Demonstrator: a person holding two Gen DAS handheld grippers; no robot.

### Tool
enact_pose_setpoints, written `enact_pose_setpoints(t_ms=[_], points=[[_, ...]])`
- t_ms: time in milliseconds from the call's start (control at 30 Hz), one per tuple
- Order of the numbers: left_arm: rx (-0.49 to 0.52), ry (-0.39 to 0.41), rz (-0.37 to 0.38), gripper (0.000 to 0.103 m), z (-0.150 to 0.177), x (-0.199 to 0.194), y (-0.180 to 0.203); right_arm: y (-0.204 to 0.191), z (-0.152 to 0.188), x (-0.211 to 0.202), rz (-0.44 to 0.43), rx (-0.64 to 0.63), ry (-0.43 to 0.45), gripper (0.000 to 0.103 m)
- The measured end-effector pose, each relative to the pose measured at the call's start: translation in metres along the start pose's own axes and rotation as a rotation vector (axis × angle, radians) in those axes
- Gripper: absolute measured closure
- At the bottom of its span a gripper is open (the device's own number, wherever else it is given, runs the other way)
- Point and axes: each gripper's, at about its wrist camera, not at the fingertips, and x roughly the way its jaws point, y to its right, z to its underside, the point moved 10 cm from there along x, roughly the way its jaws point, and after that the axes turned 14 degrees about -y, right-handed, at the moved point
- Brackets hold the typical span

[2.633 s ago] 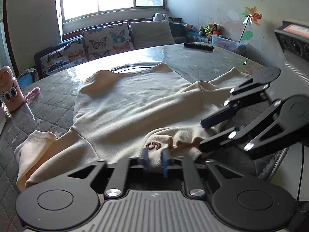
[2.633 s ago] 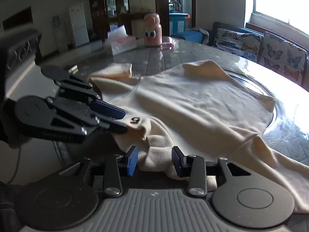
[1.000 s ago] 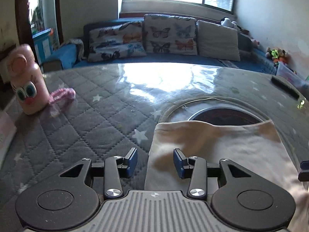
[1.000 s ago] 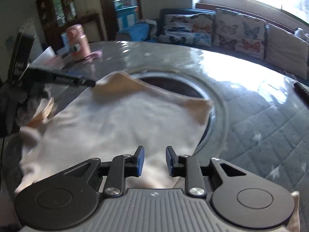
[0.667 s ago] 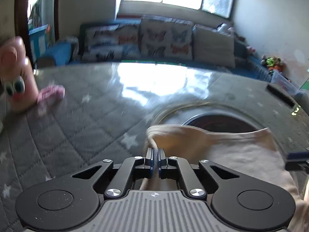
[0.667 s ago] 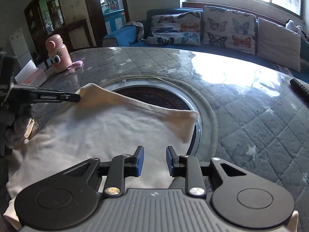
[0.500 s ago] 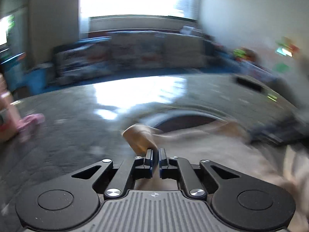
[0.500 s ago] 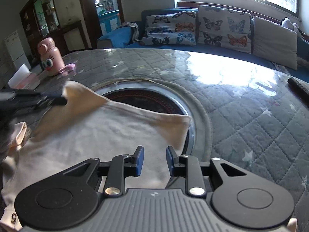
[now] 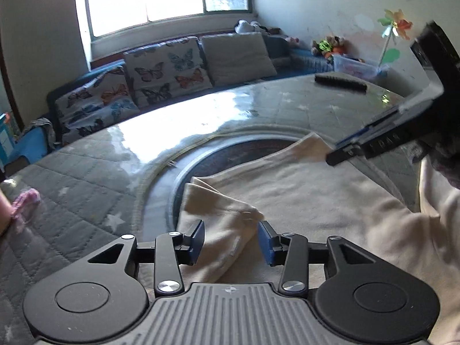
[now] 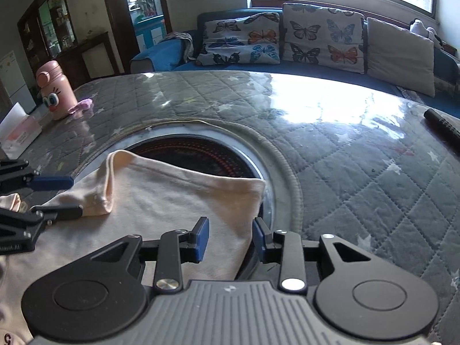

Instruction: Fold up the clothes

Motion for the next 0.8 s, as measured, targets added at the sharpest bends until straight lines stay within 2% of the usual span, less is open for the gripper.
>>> enact_pose_setpoints(t_ms=[167, 200, 233, 267, 300, 333, 367, 467, 600, 800], points=[[0.019, -0.016, -0.032, 0.054, 0.001, 0.014, 0.005, 0.009, -0.007, 0.007, 0.005, 0.035, 0.009, 0.07], [0.003, -0.014, -0.033, 0.057, 0.0, 0.015, 0.002, 0.01, -0.008, 0.008, 0.006, 0.038, 0.011, 0.07], [-0.015, -0.014, -0.033, 0.069, -0.002, 0.016, -0.002, 0.011, -0.01, 0.01, 0.007, 0.042, 0.014, 0.07], [-0.03, -0.011, -0.036, 0.075, -0.003, 0.015, -0.006, 0.012, -0.011, 0.011, 0.008, 0.045, 0.016, 0.07], [-0.043, -0.004, -0.039, 0.088, -0.004, 0.013, -0.01, 0.013, -0.013, 0.013, 0.009, 0.049, 0.018, 0.071], [-0.059, 0.004, -0.046, 0.093, -0.006, 0.01, -0.016, 0.014, -0.015, 0.015, 0.01, 0.052, 0.02, 0.072], [-0.075, 0.014, -0.056, 0.093, -0.007, 0.006, -0.023, 0.015, -0.016, 0.016, 0.011, 0.055, 0.023, 0.073], [-0.138, 0.045, -0.09, 0.094, -0.01, -0.003, -0.047, 0.014, -0.021, 0.019, 0.018, 0.051, 0.029, 0.094], [-0.228, 0.054, -0.151, 0.095, -0.011, -0.007, -0.085, 0.012, -0.03, 0.019, 0.042, 0.044, 0.053, 0.096], [-0.341, 0.001, -0.169, 0.094, 0.002, 0.006, -0.124, 0.011, -0.042, 0.03, 0.082, 0.034, 0.071, 0.096]])
